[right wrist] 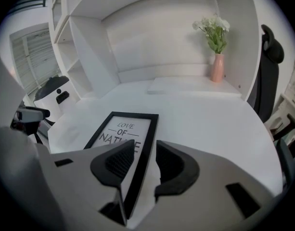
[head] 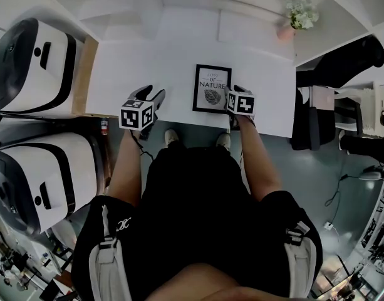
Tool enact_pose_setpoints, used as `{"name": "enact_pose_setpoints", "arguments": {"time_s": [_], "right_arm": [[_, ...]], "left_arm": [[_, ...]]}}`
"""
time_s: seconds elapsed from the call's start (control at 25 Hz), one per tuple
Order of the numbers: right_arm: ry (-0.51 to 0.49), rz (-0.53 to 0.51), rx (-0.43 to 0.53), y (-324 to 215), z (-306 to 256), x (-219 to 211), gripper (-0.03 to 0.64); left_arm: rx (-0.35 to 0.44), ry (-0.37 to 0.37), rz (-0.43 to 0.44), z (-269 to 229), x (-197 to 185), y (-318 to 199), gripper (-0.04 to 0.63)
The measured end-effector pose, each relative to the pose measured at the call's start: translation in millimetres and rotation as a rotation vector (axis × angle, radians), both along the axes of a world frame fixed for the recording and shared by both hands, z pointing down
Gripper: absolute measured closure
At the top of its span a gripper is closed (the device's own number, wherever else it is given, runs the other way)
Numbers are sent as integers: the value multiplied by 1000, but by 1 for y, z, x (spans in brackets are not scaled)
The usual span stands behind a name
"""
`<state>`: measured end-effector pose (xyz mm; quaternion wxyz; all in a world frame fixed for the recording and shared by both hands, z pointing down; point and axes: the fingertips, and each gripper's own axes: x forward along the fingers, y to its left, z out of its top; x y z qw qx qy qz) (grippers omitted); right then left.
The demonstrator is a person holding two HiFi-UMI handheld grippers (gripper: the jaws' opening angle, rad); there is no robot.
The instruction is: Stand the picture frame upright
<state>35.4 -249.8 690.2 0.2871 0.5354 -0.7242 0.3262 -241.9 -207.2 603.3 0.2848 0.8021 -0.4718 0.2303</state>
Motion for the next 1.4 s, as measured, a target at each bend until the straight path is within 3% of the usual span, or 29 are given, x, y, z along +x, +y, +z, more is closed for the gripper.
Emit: {"name": "enact_pose_setpoints", "arguments": {"time_s": [0.68,0.88,1.4], "right_arm": [[-24,20,-153,-5,30,-5,491],[-72,32,-177,-7,31,-5,529],[-200,42,-209,-8,33,-2,540]], "left_arm": [[-54,56,35,21,-8,-16,380],[-57,66,44,22,-3,-23,380],[-54,81,46,21,11,-26,380]]}}
